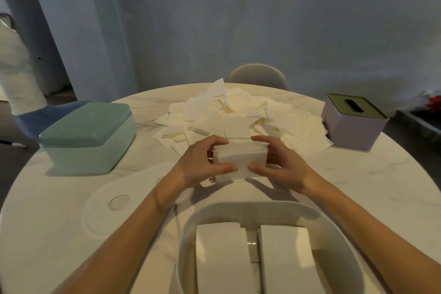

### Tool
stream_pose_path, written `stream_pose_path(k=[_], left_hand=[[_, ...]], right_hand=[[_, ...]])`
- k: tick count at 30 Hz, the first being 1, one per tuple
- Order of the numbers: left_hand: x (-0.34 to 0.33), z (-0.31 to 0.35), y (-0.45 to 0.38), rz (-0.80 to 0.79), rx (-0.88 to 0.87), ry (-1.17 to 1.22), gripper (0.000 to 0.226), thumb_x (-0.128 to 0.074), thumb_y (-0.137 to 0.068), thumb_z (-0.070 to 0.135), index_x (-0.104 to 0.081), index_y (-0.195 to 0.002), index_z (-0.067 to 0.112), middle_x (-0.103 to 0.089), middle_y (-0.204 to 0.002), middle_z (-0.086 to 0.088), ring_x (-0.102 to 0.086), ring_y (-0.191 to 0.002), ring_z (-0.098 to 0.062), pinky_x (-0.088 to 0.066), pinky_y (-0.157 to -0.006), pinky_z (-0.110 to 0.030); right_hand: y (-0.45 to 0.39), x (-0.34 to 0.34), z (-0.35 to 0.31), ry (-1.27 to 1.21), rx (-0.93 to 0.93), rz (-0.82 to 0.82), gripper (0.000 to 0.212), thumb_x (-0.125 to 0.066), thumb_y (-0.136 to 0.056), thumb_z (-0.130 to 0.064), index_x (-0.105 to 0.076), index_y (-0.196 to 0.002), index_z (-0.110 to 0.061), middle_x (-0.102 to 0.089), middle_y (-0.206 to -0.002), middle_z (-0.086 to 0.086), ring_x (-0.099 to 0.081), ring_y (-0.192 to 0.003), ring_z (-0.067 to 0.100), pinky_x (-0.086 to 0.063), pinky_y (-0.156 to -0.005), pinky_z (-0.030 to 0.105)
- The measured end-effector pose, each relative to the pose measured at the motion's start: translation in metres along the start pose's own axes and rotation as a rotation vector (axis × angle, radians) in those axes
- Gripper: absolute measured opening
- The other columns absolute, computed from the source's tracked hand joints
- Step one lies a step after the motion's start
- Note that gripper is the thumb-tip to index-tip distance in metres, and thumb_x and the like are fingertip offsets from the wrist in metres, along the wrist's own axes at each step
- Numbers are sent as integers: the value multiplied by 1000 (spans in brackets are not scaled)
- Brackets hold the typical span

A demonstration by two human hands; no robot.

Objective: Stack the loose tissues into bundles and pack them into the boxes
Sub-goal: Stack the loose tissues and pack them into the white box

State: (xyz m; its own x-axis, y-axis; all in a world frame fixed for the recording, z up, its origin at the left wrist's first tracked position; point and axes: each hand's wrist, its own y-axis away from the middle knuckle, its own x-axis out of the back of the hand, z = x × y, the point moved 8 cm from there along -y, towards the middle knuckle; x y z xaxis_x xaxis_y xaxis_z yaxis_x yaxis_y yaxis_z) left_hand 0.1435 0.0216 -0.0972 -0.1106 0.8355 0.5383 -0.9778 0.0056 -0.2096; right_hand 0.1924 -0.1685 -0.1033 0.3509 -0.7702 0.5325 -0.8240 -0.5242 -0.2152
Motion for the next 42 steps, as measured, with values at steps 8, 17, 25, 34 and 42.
stream_pose_path(k=[8, 17, 25, 34, 42], left_hand=[[1, 2, 2, 15, -8, 7, 44, -87, -81, 29, -66, -119, 21, -70, -110, 5, -68, -97, -17, -63, -75, -33], [12, 34, 13, 22, -12, 23, 34, -80, -85, 42, -67, -114, 29, -67, -112, 15, -65, -100, -12, -60, -84, -25], [10, 83, 51, -137, 134, 143, 46, -76, -82, 51, -61, -122, 31, -71, -114, 8, -69, -103, -17, -59, -89, -27], [17, 123, 85, -30, 129, 239, 37, -79, -84, 41, -58, -115, 33, -72, -111, 7, -72, -94, -14, -63, -69, -26], [-23, 114, 130, -133, 293, 308, 52, -83, -84, 32, -46, -119, 21, -64, -110, -1, -68, -87, -13, -56, -58, -17]], right_hand=[[3, -27, 3, -348, -56, -62, 70, -75, -90, -14, -40, -146, -39, -53, -137, 1, -61, -118, 24, -59, -95, 42], [9, 14, -27, -195, -61, 2, 26, -72, -90, -32, -71, -115, -29, -75, -106, -11, -71, -100, 15, -61, -83, 30], [32, 32, -81, -241, -111, -44, 45, -70, -75, -50, -71, -112, -24, -74, -105, -6, -72, -97, 15, -57, -74, 22], [65, 60, -117, -31, -128, -148, 50, -67, -77, -50, -71, -116, -18, -75, -104, -8, -72, -95, 12, -60, -77, 24], [94, 57, -111, 184, -217, -321, 22, -68, -93, -38, -72, -109, -23, -78, -96, -7, -74, -88, 13, -59, -75, 21]])
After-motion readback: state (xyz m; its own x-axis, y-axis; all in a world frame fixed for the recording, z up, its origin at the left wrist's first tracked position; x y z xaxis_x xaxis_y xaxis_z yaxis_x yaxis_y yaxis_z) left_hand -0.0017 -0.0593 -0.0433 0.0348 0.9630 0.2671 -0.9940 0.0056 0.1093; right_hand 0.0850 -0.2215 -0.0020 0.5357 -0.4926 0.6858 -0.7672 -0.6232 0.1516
